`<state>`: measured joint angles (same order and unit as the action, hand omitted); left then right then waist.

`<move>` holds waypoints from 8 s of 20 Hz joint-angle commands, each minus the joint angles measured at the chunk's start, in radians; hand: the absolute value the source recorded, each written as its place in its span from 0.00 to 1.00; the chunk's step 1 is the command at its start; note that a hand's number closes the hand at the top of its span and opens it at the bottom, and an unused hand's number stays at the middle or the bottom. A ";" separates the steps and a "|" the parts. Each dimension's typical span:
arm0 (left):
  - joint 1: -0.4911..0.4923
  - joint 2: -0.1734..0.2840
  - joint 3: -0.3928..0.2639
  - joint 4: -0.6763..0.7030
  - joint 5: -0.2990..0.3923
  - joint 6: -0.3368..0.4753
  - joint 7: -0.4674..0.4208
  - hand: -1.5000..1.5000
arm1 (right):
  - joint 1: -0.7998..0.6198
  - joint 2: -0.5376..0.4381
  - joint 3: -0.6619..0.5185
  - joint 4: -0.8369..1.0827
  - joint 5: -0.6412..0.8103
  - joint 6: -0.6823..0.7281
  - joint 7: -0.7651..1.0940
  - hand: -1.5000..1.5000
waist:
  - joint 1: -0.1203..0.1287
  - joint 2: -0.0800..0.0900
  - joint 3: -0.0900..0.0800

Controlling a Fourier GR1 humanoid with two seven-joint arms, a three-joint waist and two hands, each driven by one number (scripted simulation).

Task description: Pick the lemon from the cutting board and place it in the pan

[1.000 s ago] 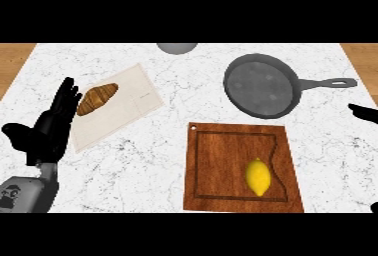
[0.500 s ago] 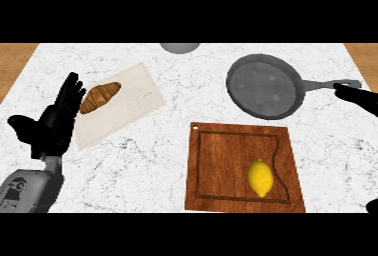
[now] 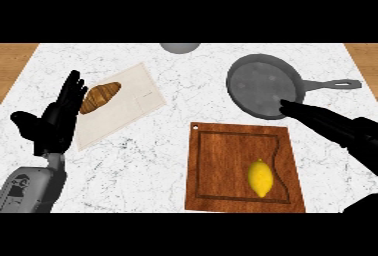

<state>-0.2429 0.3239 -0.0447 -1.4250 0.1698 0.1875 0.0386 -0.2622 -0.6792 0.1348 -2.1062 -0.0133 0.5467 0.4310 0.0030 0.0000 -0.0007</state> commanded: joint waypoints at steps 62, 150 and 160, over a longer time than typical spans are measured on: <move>0.021 -0.135 0.151 -0.012 -0.154 -0.133 -0.001 0.50 | 0.046 0.416 0.275 0.552 0.969 0.178 -0.188 0.00 | -0.003 0.000 0.001; -0.026 -0.156 0.136 -0.058 -0.168 -0.175 0.046 0.50 | -0.644 0.324 -0.607 1.853 0.530 -0.734 -0.969 0.00 | 0.067 0.027 0.006; -0.007 -0.139 0.168 -0.076 -0.170 -0.151 0.086 0.50 | -0.514 0.218 -0.690 1.855 0.381 -0.312 -1.154 0.00 | 0.001 0.000 0.002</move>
<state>-0.2699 0.1742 0.1118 -1.4739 -0.0056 0.0352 0.1065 -0.8463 -0.4297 -0.5430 -0.2440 0.4073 0.0824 -0.6485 0.0233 0.0097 0.0021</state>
